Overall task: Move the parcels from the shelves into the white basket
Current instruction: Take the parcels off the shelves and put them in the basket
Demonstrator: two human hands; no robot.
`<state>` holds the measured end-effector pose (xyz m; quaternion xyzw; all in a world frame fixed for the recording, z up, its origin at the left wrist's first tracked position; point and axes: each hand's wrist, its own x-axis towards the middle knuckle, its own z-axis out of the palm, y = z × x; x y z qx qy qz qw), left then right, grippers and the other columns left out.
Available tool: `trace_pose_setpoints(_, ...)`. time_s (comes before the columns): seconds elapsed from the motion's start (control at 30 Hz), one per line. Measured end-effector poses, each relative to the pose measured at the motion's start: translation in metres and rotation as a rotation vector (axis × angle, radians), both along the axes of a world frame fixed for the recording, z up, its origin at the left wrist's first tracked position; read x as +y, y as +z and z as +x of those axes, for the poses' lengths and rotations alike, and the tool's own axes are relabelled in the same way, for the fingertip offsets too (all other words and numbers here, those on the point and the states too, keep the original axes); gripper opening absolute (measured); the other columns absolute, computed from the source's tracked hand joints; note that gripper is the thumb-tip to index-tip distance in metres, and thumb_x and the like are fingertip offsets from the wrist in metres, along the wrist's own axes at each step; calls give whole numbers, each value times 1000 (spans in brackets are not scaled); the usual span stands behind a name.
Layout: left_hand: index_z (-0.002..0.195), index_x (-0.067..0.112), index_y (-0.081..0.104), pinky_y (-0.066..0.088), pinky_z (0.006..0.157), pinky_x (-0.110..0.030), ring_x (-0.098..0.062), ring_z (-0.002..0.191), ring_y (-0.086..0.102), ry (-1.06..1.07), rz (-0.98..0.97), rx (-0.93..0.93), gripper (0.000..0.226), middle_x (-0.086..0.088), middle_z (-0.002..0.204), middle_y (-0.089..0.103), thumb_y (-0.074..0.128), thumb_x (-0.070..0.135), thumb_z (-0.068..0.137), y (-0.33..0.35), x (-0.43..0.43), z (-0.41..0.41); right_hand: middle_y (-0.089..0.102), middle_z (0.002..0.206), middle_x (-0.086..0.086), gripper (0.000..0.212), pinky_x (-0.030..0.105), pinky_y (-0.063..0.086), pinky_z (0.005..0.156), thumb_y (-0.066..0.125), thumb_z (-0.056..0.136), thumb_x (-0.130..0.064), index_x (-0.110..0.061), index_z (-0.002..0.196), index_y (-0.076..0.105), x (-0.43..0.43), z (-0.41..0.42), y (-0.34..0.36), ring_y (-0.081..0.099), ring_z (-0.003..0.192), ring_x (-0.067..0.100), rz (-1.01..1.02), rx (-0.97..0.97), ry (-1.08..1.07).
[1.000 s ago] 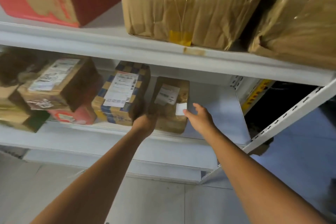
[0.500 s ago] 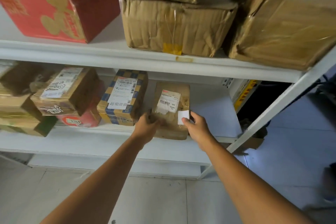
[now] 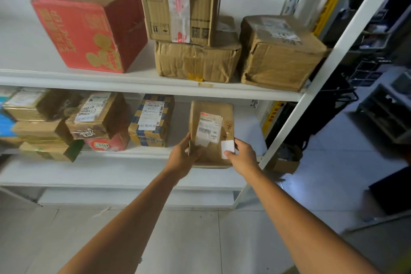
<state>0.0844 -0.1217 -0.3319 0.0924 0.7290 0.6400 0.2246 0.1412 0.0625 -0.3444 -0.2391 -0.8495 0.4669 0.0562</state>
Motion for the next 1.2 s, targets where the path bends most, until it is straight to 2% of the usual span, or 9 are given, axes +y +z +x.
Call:
trace_pose_setpoints(0.13, 147, 15, 35, 48, 100, -47, -28, 124, 51, -25, 19, -8, 69, -10, 136, 54, 64, -1, 87, 1, 3, 15, 67, 117, 8, 43, 38, 53, 90, 66, 86, 0, -12, 128, 61, 21, 7, 8, 62, 110, 27, -181, 11, -18)
trace_pose_setpoints(0.27, 150, 21, 28, 45, 103, -47, -26, 131, 44, -24, 23, -8, 77, -6, 143, 47, 66, 3, 87, 3, 6, 21, 68, 117, 4, 51, 27, 52, 71, 64, 88, 1, -18, 134, 56, 30, 8, 16, 64, 106, 22, -307, 5, -31)
trace_pose_setpoints(0.53, 151, 26, 25, 47, 100, -48, -28, 135, 39, -8, -49, 47, 80, -3, 148, 41, 69, 10, 86, 3, 2, 22, 63, 126, 3, 55, 31, 53, 77, 64, 90, -1, -21, 140, 50, 30, 2, 22, 61, 111, 24, -376, -38, -41)
trace_pose_setpoints(0.67, 150, 28, 27, 47, 100, -49, -27, 134, 42, -28, -43, 74, 77, -1, 146, 44, 67, 10, 87, 3, -1, 16, 60, 131, 1, 56, 30, 53, 79, 64, 91, -5, -22, 142, 48, 27, 3, 23, 58, 114, 24, -329, -26, -39)
trace_pose_setpoints(0.8, 143, 33, 41, 51, 97, -43, -18, 114, 61, -40, 9, 78, 65, 9, 127, 61, 69, 20, 86, 6, -4, -3, 57, 134, -6, 58, 16, 48, 69, 64, 92, -16, -29, 144, 44, 17, 5, 22, 57, 113, 15, -301, 50, -17)
trace_pose_setpoints(0.9, 134, 36, 50, 52, 91, -30, -9, 104, 64, -62, -54, 118, 52, 16, 114, 66, 70, 27, 86, 5, 0, -22, 53, 138, -6, 64, 20, 48, 85, 66, 90, -17, -27, 147, 39, 6, 4, 16, 51, 124, 14, -282, 95, -21)
trace_pose_setpoints(1.0, 129, 23, 56, 51, 92, -33, -17, 106, 61, -92, -149, 128, 43, 5, 114, 66, 68, 19, 87, -6, 10, -41, 53, 139, -2, 66, 23, 44, 99, 66, 90, -14, -17, 149, 37, -2, 2, 11, 50, 127, 15, -177, 111, -50)
trace_pose_setpoints(1.07, 127, 18, 57, 52, 84, -33, -20, 101, 61, -117, -182, 75, 39, 1, 112, 64, 67, 17, 88, -14, 18, -50, 48, 145, 3, 67, 30, 42, 106, 65, 91, -16, -14, 150, 34, -6, 1, 9, 49, 130, 21, -87, 85, -95)
trace_pose_setpoints(1.2, 123, 21, 54, 50, 68, -25, -17, 90, 61, -158, -163, -22, 33, 2, 108, 62, 61, 14, 92, -29, 30, -59, 46, 148, 5, 67, 30, 39, 104, 62, 93, -20, -17, 151, 30, -16, -1, 3, 49, 130, 23, 122, 70, -163)
